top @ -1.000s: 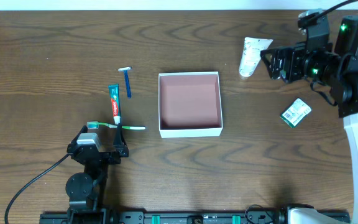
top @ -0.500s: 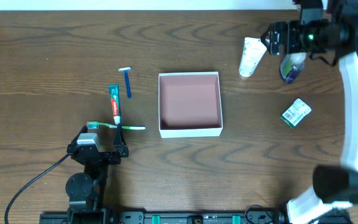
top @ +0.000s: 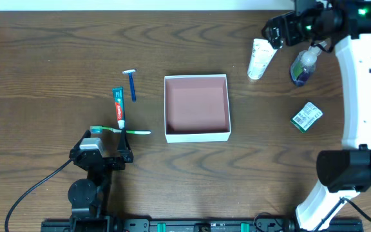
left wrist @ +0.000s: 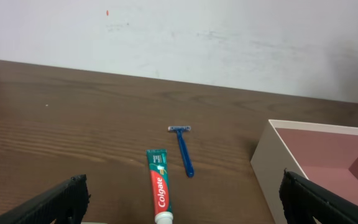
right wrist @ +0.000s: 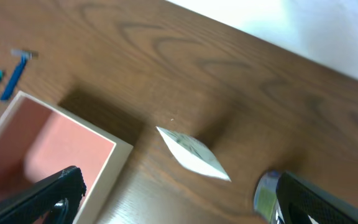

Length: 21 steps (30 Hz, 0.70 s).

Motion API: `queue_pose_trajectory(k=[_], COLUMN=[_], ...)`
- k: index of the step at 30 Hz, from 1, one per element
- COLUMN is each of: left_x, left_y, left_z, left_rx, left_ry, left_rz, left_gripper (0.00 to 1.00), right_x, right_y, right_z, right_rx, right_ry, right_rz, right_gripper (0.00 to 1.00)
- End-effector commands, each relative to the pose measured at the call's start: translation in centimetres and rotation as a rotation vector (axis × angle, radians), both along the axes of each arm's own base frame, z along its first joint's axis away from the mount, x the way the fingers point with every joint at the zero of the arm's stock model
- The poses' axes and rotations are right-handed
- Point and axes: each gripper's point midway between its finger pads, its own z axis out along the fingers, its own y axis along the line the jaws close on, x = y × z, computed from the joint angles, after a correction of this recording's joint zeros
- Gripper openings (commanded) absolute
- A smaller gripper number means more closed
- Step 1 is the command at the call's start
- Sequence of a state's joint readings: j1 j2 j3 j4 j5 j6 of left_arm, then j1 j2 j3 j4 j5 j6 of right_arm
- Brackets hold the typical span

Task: Pack container
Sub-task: 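Move the right gripper up toward the white lotion tube, then lower the right gripper and grasp the white lotion tube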

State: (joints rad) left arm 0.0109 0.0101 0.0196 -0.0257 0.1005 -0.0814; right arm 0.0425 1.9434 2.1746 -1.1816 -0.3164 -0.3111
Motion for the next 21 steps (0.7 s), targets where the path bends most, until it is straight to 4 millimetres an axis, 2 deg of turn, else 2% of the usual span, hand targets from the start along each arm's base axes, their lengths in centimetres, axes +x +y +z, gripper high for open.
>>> queue_pose_trajectory(k=[1,4,8,17,21], left_x=[-0.1,-0.1,-0.1,-0.1,-0.1], left_y=[-0.3,-0.3,-0.3,-0.3,-0.3], left_z=[-1.6,-1.6,-1.6,-1.6,-1.6], left_rx=[-0.007,-0.007,-0.007,-0.007,-0.007], left_ry=[0.048,0.048,0.048,0.048,0.048], left_rz=[-0.014,-0.014,-0.014,-0.014,-0.014], left_gripper=[0.98,0.98,0.98,0.98,0.98], right_x=[1.0,1.4,1.8,1.3,0.5], right_y=[1.6,1.8,1.1,0.5,0.5], right_z=[-2.3,-4.2,-6.0,-6.8,-8.1], right_rx=[-0.082,-0.087,-0.102,-0.120,-0.124], right_ry=[-0.007,0.029,0.070,0.105,0.156], right_rz=[0.147,0.161,0.144,0.148,0.166], right_gripper=[0.97,0.90,0.84,0.71,0.68])
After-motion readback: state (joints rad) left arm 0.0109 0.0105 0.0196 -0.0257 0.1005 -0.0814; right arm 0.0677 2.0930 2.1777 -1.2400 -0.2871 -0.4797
